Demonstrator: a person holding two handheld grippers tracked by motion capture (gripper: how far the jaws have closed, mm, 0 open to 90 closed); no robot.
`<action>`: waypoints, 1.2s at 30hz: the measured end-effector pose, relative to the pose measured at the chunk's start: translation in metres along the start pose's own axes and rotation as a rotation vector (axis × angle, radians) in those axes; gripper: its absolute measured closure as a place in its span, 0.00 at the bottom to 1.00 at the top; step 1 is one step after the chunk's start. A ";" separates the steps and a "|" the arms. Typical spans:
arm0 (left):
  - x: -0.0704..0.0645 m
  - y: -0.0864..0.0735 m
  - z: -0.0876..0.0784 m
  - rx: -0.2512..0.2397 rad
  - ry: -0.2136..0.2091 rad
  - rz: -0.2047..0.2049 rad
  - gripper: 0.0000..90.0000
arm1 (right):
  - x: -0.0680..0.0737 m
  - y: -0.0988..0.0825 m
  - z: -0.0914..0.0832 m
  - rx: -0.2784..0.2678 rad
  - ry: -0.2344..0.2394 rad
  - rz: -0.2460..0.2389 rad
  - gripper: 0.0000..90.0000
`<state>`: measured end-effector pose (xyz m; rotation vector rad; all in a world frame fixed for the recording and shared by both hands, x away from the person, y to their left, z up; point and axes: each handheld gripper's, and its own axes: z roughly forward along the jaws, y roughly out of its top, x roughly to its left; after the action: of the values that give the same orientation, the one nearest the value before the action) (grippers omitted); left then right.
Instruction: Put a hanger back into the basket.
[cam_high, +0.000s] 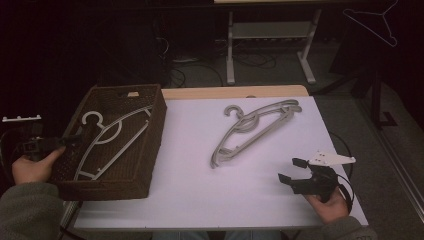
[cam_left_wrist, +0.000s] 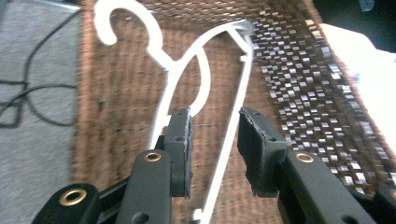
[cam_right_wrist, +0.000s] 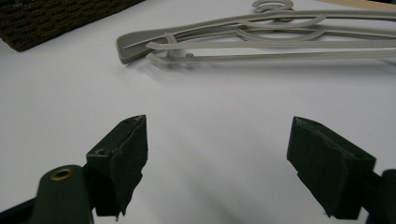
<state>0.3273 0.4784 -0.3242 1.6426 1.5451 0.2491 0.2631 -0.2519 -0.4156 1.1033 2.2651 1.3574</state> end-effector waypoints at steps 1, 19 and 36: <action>-0.002 0.000 0.001 -0.004 -0.012 0.000 0.72 | 0.000 0.000 0.000 -0.001 -0.001 0.001 0.21; -0.046 0.001 0.010 -0.031 -0.198 0.085 0.65 | -0.003 0.001 -0.003 -0.004 -0.019 0.004 0.21; -0.118 -0.011 0.033 -0.005 -0.341 0.204 0.52 | -0.003 0.003 -0.003 -0.009 -0.024 -0.003 0.21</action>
<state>0.3152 0.3573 -0.3055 1.7377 1.1239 0.0742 0.2646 -0.2557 -0.4119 1.1072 2.2409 1.3439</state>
